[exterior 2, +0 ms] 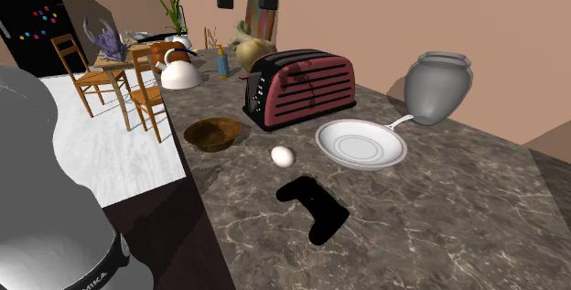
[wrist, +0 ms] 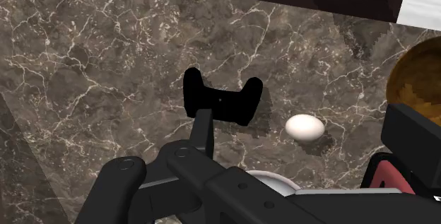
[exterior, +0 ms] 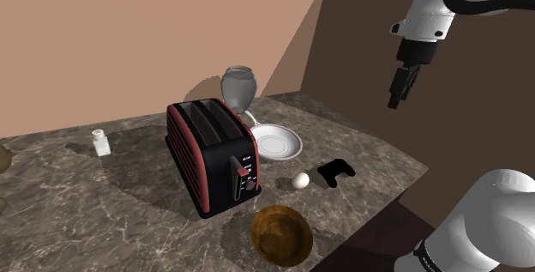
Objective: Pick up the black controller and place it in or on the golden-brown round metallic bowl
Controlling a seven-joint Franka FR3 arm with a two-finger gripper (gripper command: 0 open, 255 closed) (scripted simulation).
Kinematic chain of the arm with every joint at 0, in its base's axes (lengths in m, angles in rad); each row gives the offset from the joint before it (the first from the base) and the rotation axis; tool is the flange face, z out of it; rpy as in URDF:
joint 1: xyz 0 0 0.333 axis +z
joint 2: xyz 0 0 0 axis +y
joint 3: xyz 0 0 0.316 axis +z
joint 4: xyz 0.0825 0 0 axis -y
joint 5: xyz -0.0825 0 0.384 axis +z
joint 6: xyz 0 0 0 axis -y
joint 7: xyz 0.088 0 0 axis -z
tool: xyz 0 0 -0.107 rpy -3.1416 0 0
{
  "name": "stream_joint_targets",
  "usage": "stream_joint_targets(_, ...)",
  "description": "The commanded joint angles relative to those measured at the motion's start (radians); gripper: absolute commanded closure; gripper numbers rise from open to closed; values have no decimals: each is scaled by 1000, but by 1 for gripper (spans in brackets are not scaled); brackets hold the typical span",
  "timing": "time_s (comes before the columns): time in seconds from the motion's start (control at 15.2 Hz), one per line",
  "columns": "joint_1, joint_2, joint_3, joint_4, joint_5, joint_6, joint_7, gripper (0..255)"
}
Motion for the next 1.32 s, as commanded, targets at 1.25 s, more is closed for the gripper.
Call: stream_joint_targets(1.25,-9,294,-290,-374,-99,691,-329,0)
